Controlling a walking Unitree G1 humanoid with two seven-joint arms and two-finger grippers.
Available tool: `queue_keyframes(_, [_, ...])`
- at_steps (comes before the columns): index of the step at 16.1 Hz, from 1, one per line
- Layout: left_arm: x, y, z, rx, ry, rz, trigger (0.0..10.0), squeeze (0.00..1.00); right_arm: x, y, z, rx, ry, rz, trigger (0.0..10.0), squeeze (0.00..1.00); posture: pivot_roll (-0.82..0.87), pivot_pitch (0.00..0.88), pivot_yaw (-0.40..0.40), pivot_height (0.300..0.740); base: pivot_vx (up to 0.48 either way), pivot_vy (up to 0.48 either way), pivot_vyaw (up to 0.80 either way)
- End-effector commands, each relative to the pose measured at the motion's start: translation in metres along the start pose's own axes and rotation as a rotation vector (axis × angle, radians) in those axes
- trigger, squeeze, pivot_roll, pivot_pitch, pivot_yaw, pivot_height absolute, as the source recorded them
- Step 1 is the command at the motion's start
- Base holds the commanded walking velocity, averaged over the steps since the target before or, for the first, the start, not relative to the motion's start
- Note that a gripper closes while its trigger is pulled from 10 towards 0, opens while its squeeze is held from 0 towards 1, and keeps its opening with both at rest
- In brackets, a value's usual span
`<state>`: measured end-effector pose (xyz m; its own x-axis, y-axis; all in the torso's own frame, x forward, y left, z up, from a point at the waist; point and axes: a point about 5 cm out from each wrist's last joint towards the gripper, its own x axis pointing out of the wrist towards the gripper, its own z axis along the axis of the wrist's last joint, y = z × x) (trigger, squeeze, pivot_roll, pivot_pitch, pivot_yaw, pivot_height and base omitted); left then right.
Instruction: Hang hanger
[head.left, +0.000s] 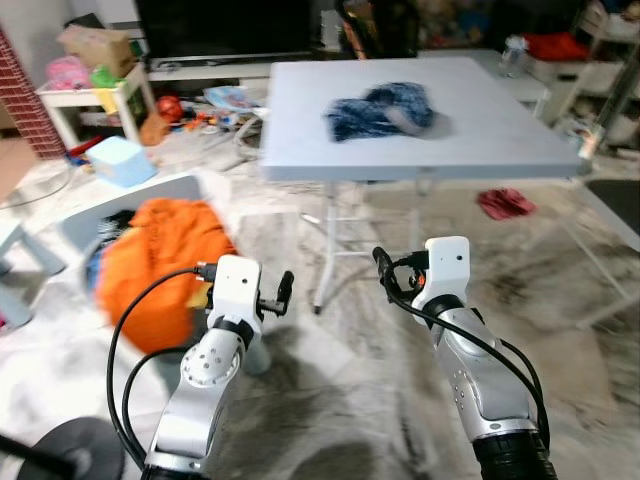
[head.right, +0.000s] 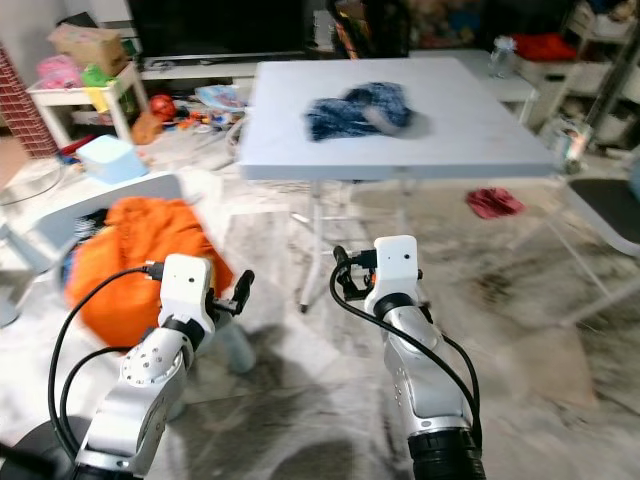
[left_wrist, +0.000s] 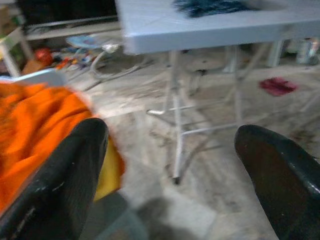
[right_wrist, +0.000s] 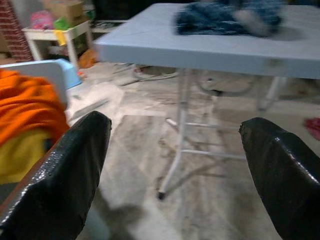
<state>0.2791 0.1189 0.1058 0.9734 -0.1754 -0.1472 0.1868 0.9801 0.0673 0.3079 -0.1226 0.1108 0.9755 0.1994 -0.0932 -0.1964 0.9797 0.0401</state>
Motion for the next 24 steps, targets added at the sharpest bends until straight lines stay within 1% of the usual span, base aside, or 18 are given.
queue_keyframes(1, [-0.0018,0.0103,-0.0037,0.013,0.024,0.043,10.0,0.0,0.0034,0.0091,0.0084,-0.004,-0.03,0.036,10.0,0.0,-0.03,0.0,-0.023,0.74,0.0,0.48,0.0])
queue_keyframes(3, [-0.0022,0.0108,-0.0043,0.011,0.027,0.048,10.0,0.0,0.0037,0.0095,0.0083,-0.002,-0.029,0.036,10.0,0.0,-0.03,0.0,-0.025,0.74,0.0,0.48,0.0])
queue_keyframes(4, [-0.0036,0.0118,-0.0003,0.01,-0.011,0.047,10.0,0.0,0.0039,0.0104,0.0083,0.0,-0.029,0.037,10.0,0.0,-0.03,0.0,-0.026,0.74,0.0,0.0,0.0])
queue_keyframes(6, [-0.0053,0.0125,0.0026,-0.069,-0.034,0.027,10.0,0.0,0.0041,0.011,0.0086,0.0,-0.029,0.039,10.0,0.0,-0.03,0.0,-0.026,0.74,0.0,0.0,0.0])
queue_keyframes(8, [-0.0048,0.0133,0.0016,-0.089,-0.02,0.019,10.0,0.0,0.0041,0.0104,0.0102,-0.012,-0.039,0.035,10.0,0.0,-0.04,0.0,-0.027,0.74,0.0,0.0,0.0])
queue_keyframes(10, [-0.0053,0.0117,0.0029,-0.11,-0.031,-0.001,10.0,0.0,0.004,0.015,0.0174,-0.06,-0.077,0.066,10.0,0.0,-0.04,0.001,-0.026,0.74,0.0,0.0,0.0])
queue_keyframes(11, [-0.0057,0.0107,0.003,-0.116,-0.035,-0.009,10.0,0.0,0.0039,0.0159,0.0166,-0.06,-0.075,0.068,10.0,0.0,-0.04,0.001,-0.026,0.74,0.0,0.0,0.0])
queue_keyframes(16, [-0.0063,0.0103,0.0035,-0.137,-0.037,-0.013,10.0,0.0,0.0037,0.0176,0.0139,-0.066,-0.068,0.078,10.0,0.0,-0.04,0.004,-0.033,0.74,0.284,0.0,0.69])
queue_keyframes(18, [-0.0073,0.0081,0.0029,-0.141,-0.035,-0.021,10.0,0.0,0.0038,0.0176,0.0138,-0.067,-0.068,0.079,10.0,0.0,-0.04,0.004,-0.033,0.74,0.321,0.0,0.0])
queue_keyframes(24, [-0.0067,0.0081,0.003,-0.144,-0.033,-0.025,10.0,0.0,0.0037,0.0181,0.0128,-0.073,-0.066,0.085,10.0,0.0,-0.04,0.0,-0.033,0.74,0.344,0.0,0.0])
